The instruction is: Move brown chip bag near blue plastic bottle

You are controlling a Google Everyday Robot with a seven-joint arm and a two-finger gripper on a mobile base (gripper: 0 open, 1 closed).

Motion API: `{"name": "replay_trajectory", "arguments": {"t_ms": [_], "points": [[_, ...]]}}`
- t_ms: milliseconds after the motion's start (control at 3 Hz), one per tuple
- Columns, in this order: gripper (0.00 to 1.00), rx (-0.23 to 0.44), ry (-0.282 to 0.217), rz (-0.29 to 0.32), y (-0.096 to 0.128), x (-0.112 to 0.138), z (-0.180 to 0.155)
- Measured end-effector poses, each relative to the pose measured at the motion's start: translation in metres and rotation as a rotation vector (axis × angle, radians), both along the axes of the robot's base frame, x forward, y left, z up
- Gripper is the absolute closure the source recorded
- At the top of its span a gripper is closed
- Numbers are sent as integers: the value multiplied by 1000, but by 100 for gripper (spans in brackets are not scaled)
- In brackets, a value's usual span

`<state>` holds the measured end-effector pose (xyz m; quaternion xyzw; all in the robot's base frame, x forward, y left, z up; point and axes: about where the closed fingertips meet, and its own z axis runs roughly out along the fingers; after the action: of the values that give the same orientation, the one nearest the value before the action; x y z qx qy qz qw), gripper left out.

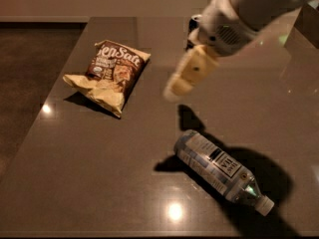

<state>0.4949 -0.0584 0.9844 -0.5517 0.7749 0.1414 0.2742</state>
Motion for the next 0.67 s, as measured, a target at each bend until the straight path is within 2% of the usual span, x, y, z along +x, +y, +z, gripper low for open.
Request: {"name": "replay_trajectory", "arguments": {"t_ms": [333,667], "points": [[0,25,44,-80,36,22,-17],[0,-2,71,-170,65,56,-36]]}}
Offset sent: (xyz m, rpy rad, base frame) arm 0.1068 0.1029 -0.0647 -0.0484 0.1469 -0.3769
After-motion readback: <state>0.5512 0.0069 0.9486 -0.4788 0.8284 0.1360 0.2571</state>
